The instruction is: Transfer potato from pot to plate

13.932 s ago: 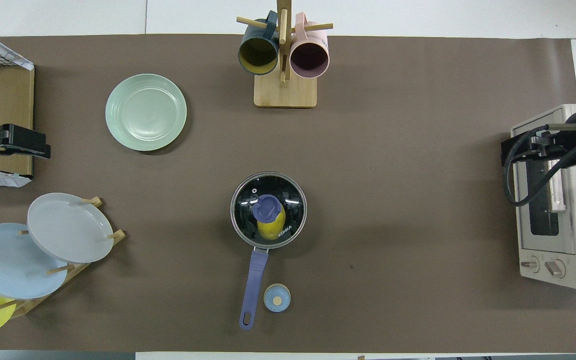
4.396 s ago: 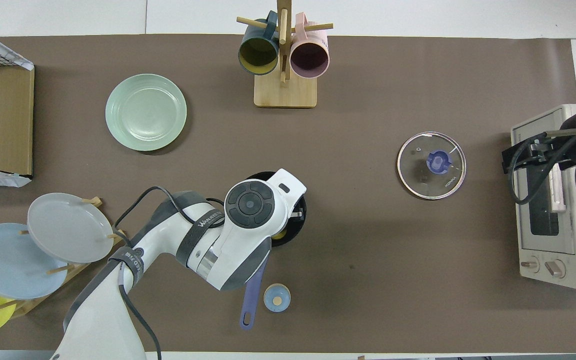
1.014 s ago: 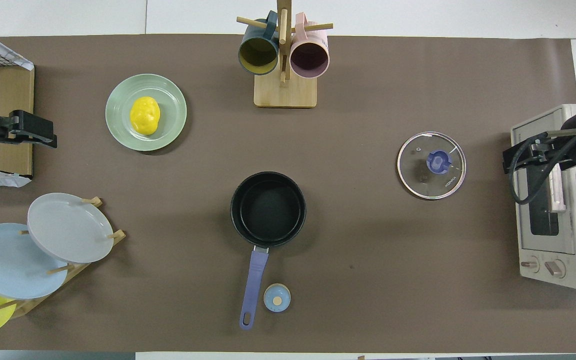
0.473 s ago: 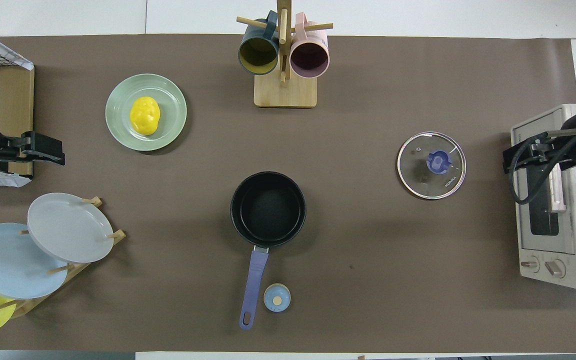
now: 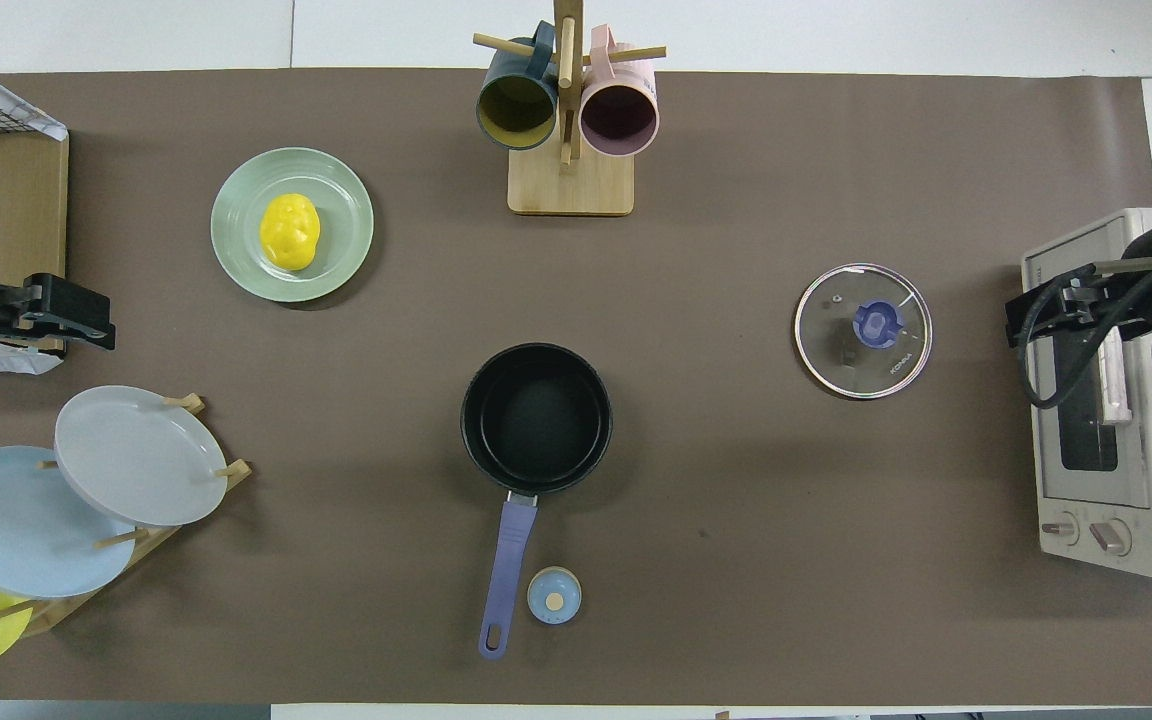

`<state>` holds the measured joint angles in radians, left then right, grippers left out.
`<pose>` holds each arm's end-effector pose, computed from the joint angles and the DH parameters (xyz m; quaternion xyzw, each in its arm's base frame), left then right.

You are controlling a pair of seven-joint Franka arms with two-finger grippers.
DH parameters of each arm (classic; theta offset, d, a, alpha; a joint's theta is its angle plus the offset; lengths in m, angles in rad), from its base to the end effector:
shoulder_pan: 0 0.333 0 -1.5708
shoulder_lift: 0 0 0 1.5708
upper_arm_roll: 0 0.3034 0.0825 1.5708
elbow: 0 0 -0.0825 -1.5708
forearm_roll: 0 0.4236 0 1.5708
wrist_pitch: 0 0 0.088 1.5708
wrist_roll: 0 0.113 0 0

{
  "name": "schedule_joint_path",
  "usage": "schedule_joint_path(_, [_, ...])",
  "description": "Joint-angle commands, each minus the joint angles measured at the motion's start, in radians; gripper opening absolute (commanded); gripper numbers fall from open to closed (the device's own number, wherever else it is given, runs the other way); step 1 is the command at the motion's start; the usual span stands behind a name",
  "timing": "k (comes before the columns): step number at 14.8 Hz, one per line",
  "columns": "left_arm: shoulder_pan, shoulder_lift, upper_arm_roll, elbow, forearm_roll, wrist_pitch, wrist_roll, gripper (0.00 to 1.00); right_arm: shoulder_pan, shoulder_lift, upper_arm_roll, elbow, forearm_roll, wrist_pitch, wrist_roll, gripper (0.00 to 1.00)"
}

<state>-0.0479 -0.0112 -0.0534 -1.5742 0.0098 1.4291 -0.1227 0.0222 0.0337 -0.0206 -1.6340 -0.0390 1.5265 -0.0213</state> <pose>0.5713 -0.0570 0.5994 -0.9977 -0.0111 0.0659 0.0126 0.5935 -0.0034 0.5504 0.9972 0.0119 -0.0707 0.0191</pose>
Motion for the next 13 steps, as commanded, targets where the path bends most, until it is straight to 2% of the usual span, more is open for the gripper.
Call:
schedule_joint_path(1, [-0.026, 0.024, 0.017, 0.033, 0.012, -0.02, 0.015, 1.0, -0.002, -0.011, 0.002, -0.004, 0.005, -0.006, 0.018, 1.0])
schedule_joint_path(10, [-0.009, 0.019, 0.015, 0.02, 0.009, 0.02, 0.025, 1.0, -0.002, -0.011, 0.002, -0.004, 0.005, -0.006, 0.018, 1.0])
schedule_joint_path(13, [0.0, -0.03, 0.015, -0.134, -0.011, 0.207, 0.028, 1.0, -0.002, -0.011, 0.002, -0.004, 0.007, -0.006, 0.018, 1.0])
